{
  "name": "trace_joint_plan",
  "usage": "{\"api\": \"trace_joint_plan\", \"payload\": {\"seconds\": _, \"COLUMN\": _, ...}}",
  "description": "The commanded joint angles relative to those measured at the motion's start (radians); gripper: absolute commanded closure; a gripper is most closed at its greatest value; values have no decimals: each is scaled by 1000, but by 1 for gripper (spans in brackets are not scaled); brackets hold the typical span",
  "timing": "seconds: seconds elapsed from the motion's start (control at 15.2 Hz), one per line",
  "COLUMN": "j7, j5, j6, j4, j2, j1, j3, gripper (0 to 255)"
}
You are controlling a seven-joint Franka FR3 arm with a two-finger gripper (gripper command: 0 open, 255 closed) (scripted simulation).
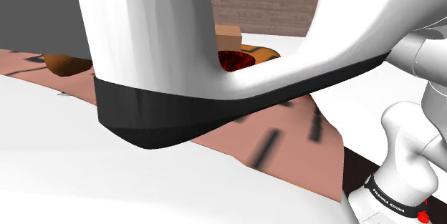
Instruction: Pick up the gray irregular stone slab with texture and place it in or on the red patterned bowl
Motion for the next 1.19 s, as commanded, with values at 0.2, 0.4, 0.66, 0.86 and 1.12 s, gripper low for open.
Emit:
{"api": "trace_joint_plan", "payload": {"seconds": 0.2, "j7": 42, "j5": -15, "j6": 102, "j4": -269, "j2": -188, "j1": -52, "j3": -17, "gripper": 255}}
{"api": "trace_joint_plan", "payload": {"seconds": 0.4, "j7": 51, "j5": -29, "j6": 162, "j4": -396, "j2": -282, "j1": -84, "j3": -35, "gripper": 255}}
{"api": "trace_joint_plan", "payload": {"seconds": 0.66, "j7": 52, "j5": -53, "j6": 241, "j4": -537, "j2": -391, "j1": -127, "j3": -66, "gripper": 255}}
{"api": "trace_joint_plan", "payload": {"seconds": 0.86, "j7": 45, "j5": -75, "j6": 299, "j4": -625, "j2": -463, "j1": -159, "j3": -93, "gripper": 255}}
{"api": "trace_joint_plan", "payload": {"seconds": 1.12, "j7": 29, "j5": -108, "j6": 378, "j4": -722, "j2": -547, "j1": -202, "j3": -135, "gripper": 255}}
